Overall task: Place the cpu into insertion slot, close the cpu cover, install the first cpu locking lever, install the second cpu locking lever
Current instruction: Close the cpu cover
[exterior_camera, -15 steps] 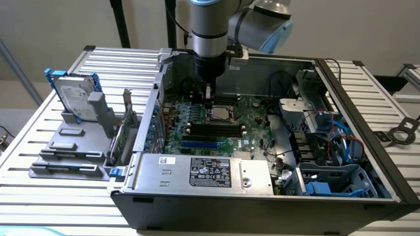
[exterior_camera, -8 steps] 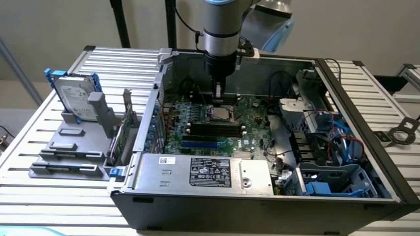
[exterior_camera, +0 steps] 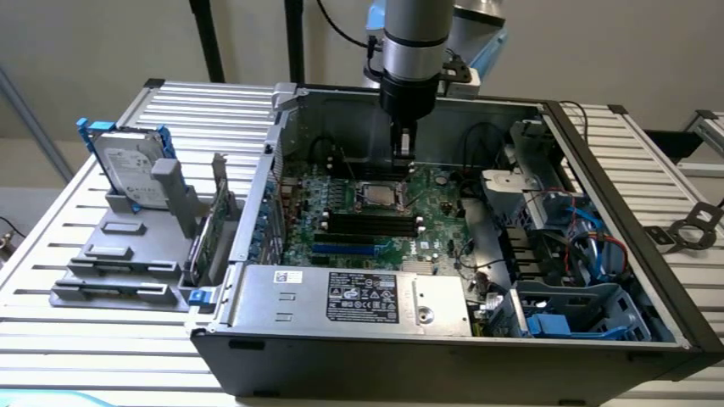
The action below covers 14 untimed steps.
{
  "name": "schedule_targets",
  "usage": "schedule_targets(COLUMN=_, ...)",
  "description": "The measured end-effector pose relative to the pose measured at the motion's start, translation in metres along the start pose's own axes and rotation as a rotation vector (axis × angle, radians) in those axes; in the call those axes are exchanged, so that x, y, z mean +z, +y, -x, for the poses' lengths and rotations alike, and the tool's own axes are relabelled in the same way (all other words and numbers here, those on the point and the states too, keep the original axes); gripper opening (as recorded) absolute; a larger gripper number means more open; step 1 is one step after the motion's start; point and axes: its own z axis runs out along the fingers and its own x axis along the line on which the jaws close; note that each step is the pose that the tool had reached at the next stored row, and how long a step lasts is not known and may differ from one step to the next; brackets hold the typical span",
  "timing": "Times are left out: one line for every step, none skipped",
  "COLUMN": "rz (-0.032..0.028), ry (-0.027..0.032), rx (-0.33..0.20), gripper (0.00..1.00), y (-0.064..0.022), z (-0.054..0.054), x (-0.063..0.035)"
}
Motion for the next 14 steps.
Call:
schedule_targets(rz=-0.0006, ry=0.0015, rx=0.000, gripper=0.11, y=0.0046, z=0.000, x=-0.0027)
schedule_targets(rz=-0.0014, ry=0.0025, rx=0.000, gripper=0.11, y=0.0092, z=-0.001, x=-0.0051)
schedule_targets(rz=-0.0020, ry=0.0037, rx=0.000, gripper=0.11, y=0.0138, z=-0.001, x=-0.0071)
schedule_targets(rz=-0.0025, ry=0.0047, rx=0.000, gripper=0.11, y=0.0184, z=-0.001, x=-0.0090)
schedule_targets(rz=-0.0028, ry=0.0054, rx=0.001, gripper=0.11, y=0.0233, z=-0.002, x=-0.0107)
schedule_targets(rz=-0.0031, ry=0.0057, rx=0.001, gripper=0.11, y=0.0278, z=-0.002, x=-0.0119)
schedule_targets(rz=-0.0034, ry=0.0059, rx=0.001, gripper=0.11, y=0.0325, z=-0.002, x=-0.0129)
schedule_targets(rz=-0.0035, ry=0.0062, rx=0.001, gripper=0.11, y=0.0370, z=-0.003, x=-0.0134)
schedule_targets(rz=-0.0038, ry=0.0063, rx=0.001, gripper=0.11, y=0.0415, z=-0.003, x=-0.0137)
schedule_targets(rz=-0.0041, ry=0.0061, rx=0.001, gripper=0.11, y=0.0460, z=-0.003, x=-0.0139)
schedule_targets(rz=-0.0043, ry=0.0063, rx=0.000, gripper=0.11, y=0.0505, z=-0.003, x=-0.0139)
schedule_targets(rz=-0.0045, ry=0.0061, rx=0.001, gripper=0.11, y=0.0550, z=-0.003, x=-0.0138)
schedule_targets(rz=-0.0046, ry=0.0062, rx=0.001, gripper=0.11, y=0.0596, z=-0.004, x=-0.0135)
schedule_targets(rz=-0.0045, ry=0.0062, rx=0.001, gripper=0.11, y=0.0641, z=-0.004, x=-0.0132)
